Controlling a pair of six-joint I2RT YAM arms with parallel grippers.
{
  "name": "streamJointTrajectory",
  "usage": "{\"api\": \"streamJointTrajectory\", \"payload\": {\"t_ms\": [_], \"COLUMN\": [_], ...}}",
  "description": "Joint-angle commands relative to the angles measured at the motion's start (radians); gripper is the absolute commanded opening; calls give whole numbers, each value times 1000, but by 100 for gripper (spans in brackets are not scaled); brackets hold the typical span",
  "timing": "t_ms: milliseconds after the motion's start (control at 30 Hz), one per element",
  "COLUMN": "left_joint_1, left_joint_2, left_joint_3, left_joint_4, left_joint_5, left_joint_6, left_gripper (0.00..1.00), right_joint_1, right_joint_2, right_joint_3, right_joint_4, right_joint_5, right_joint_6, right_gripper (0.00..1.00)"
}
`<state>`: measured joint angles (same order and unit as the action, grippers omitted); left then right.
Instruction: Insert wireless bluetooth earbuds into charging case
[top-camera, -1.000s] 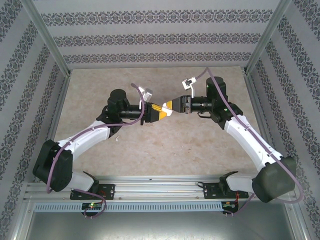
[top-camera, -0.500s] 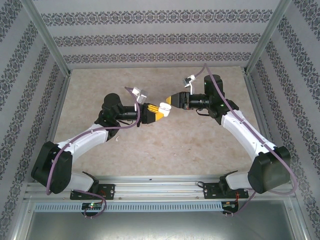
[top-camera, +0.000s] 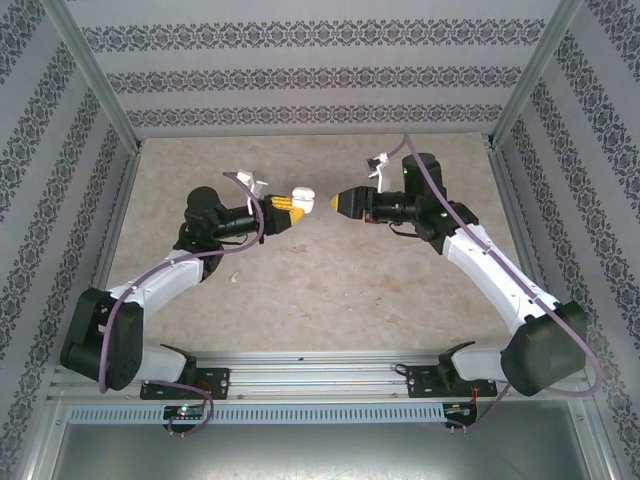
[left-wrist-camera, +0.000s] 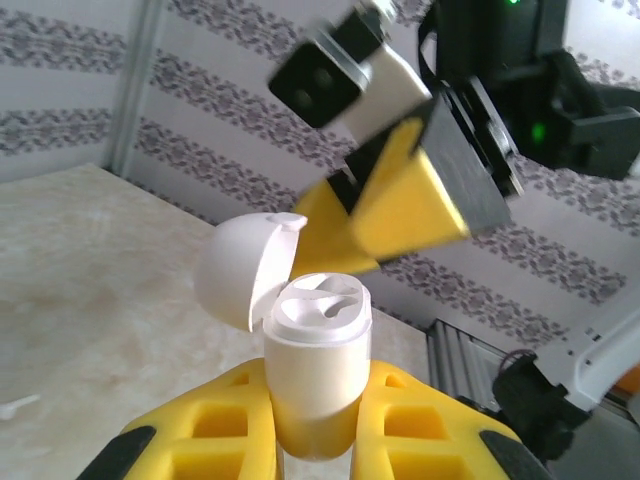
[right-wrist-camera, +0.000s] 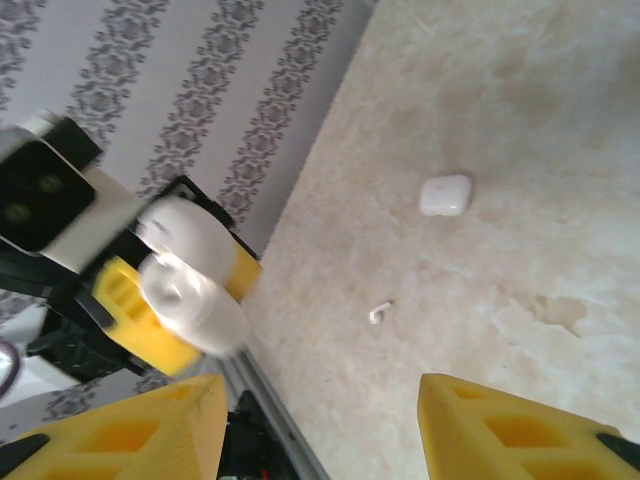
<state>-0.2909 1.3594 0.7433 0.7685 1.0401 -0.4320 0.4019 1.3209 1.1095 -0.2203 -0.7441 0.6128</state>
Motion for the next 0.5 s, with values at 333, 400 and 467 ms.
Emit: {"api": "streamJointTrajectory", "payload": {"t_ms": [333, 400, 467], "left_joint_1": [109, 134, 163], "left_joint_2": [-74, -89, -97], "left_joint_3": [-14, -3, 7], "left_joint_4": [-84, -156, -206], "left_joint_5": [-67, -103, -123], "left_joint_6": [70, 101, 125], "left_gripper": [0, 0, 0], "right_joint_1": [307, 361, 411], "right_joint_2": [138, 214, 310], "right_joint_3": [-33, -3, 43], "right_joint_4": [68, 40, 21], "right_joint_5": [389, 477, 532], "right_joint_6": [45, 77, 111], "right_gripper": [48, 46, 43]}}
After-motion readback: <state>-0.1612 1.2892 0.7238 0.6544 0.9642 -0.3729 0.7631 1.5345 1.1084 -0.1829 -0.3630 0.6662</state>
